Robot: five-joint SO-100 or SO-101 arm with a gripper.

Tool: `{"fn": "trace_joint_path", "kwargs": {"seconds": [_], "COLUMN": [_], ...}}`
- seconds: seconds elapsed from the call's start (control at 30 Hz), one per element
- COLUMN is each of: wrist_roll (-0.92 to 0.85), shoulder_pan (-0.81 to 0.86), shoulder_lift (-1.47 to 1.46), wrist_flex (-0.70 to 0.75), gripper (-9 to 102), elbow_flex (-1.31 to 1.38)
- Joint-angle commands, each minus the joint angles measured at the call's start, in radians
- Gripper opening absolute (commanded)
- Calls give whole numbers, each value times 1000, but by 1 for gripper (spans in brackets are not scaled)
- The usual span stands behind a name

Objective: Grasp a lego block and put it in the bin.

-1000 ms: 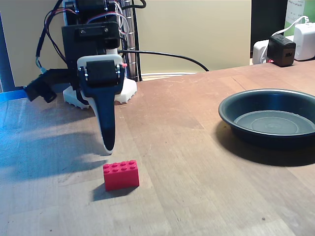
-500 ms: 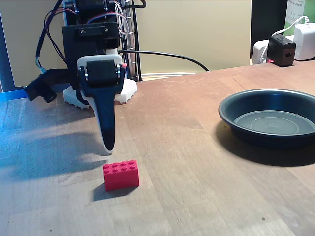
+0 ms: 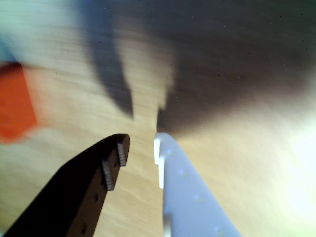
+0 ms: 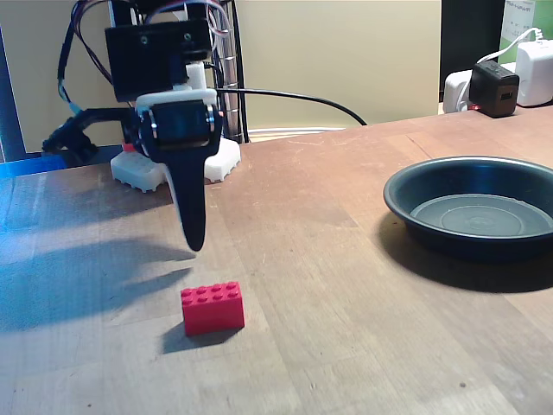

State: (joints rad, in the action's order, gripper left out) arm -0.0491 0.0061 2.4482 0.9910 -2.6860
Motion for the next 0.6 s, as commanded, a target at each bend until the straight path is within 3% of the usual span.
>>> {"fn": "trace_joint_path", "kwargs": {"seconds": [0.0, 0.33, 0.57], "wrist_roll": [-6, -8, -9], "shoulder_pan": [-5, -31, -32], "shoulder_lift": [3, -391, -663], "wrist_flex": [265, 526, 545], "gripper": [1, 1, 1], "elbow_flex": [239, 713, 968]}}
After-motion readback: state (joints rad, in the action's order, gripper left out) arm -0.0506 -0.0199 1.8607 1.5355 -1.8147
